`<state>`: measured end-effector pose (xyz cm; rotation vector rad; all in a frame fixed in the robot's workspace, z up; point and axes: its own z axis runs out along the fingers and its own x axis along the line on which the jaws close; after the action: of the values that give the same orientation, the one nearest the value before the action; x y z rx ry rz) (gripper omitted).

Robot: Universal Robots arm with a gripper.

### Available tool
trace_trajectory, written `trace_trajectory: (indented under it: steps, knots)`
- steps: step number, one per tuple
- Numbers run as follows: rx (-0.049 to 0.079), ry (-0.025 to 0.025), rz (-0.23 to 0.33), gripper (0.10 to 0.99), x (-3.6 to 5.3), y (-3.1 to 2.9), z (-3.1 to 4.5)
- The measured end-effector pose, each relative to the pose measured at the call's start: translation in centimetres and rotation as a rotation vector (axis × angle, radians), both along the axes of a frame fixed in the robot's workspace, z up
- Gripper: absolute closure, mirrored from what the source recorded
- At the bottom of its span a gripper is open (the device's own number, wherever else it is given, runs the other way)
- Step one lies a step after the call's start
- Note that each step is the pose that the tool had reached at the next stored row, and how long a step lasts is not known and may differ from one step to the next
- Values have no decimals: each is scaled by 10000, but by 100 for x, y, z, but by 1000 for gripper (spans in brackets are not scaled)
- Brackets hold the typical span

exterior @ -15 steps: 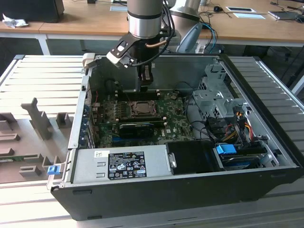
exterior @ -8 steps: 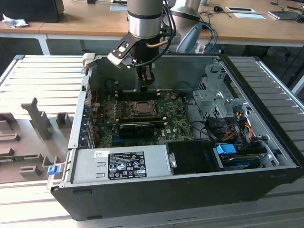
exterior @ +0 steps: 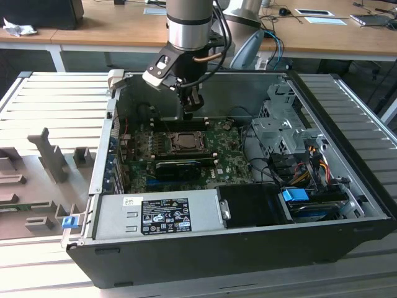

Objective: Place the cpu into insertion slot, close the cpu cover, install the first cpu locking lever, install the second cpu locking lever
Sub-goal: 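Install the first cpu locking lever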

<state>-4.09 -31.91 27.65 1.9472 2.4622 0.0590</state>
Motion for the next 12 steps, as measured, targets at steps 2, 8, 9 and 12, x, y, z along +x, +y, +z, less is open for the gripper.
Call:
trace_trajectory:
  steps: [2,8,9,12]
  knots:
    - [1,0,126,980,0,0,0]
    - [0,0,523,980,0,0,0]
    - [0,0,575,980,0,0,0]
    - [1,0,745,980,0,0,0]
